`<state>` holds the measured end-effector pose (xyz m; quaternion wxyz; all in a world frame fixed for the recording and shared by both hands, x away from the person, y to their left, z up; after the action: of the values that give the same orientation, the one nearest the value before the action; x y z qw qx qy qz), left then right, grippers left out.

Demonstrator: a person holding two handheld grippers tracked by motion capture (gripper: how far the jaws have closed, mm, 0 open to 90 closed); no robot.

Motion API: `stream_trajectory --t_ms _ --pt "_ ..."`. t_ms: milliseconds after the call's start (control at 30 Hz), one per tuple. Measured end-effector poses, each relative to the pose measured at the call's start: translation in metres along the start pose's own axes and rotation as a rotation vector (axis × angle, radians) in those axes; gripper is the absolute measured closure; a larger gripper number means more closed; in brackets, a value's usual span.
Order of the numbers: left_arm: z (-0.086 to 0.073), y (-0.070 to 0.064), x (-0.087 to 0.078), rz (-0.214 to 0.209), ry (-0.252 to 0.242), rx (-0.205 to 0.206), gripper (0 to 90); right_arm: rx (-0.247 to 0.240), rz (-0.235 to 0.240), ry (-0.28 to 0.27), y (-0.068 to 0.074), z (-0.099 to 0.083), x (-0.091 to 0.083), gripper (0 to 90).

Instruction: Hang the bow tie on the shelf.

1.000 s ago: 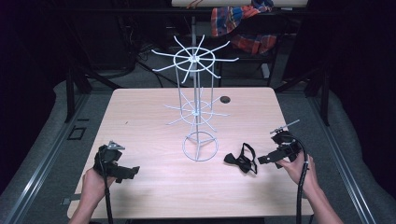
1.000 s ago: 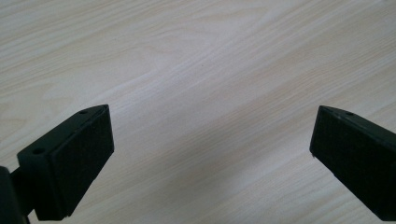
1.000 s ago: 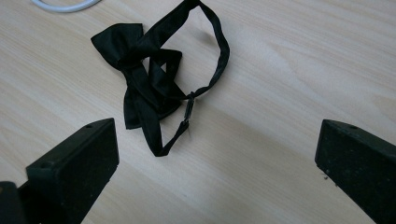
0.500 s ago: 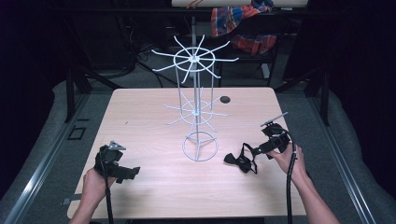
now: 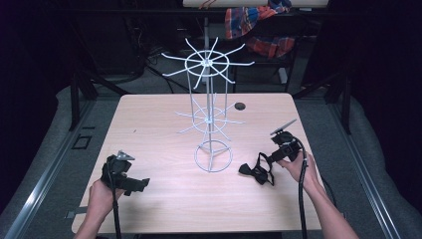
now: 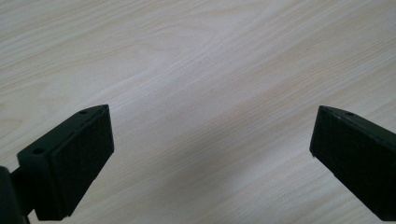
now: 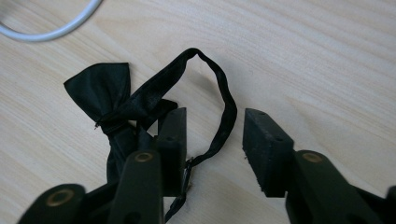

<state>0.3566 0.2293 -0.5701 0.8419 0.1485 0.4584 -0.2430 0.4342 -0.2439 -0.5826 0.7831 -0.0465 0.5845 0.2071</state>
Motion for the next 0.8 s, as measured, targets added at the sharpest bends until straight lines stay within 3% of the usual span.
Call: stream_trajectory --t_ms 67,167,267,433,467,533,567,600,733,800 --pt "0.0 0.0 0.0 -0.001 0.0 0.002 0.0 -0.017 0.001 0.027 -0.002 -0.001 0.0 64.7" --pt "0.001 -0.001 -0.001 -0.004 -0.001 0.009 0.0 -0.002 -0.004 0.037 -0.001 -0.002 0.004 66.8" --pt "0.0 -0.001 -0.002 -0.002 -0.002 0.01 0.0 -0.009 -0.049 0.039 -0.006 -0.002 0.013 66.2" --pt "0.0 -0.001 -0.001 -0.002 0.001 0.007 0.0 -0.015 -0.065 0.062 -0.007 -0.001 0.022 70.5" --pt "0.0 -0.001 -0.001 -0.001 0.001 0.007 0.0 -0.004 -0.071 0.046 -0.005 0.0 0.026 73.6" --pt "0.0 -0.001 -0.001 -0.003 0.002 0.008 0.0 -0.026 -0.087 0.087 -0.005 -0.001 0.026 82.8" --pt "0.0 -0.001 -0.001 -0.003 0.001 0.01 0.0 -0.026 -0.087 0.087 -0.005 -0.001 0.026 82.8" --pt "0.0 -0.001 -0.001 -0.003 0.001 0.008 0.0 -0.027 -0.085 0.09 -0.004 -0.002 0.026 88.9" --pt "0.0 -0.001 -0.001 -0.002 0.0 0.009 0.0 -0.031 -0.087 0.084 -0.004 -0.002 0.026 89.7" --pt "0.0 -0.001 -0.002 -0.002 -0.001 0.011 0.0 -0.041 -0.104 0.054 -0.005 0.0 0.023 90.0"
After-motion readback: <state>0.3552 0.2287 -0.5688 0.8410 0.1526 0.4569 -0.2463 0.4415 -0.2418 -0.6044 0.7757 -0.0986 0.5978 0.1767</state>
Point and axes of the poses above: each handheld gripper's, and its own axes: x roughly forward along the jaws, z roughly out of its top, y roughly to its left, the point moved 7 cm from there along x, roughly forward along the jaws, and after that the axes turned 5 degrees about x, right-handed, at the moved point
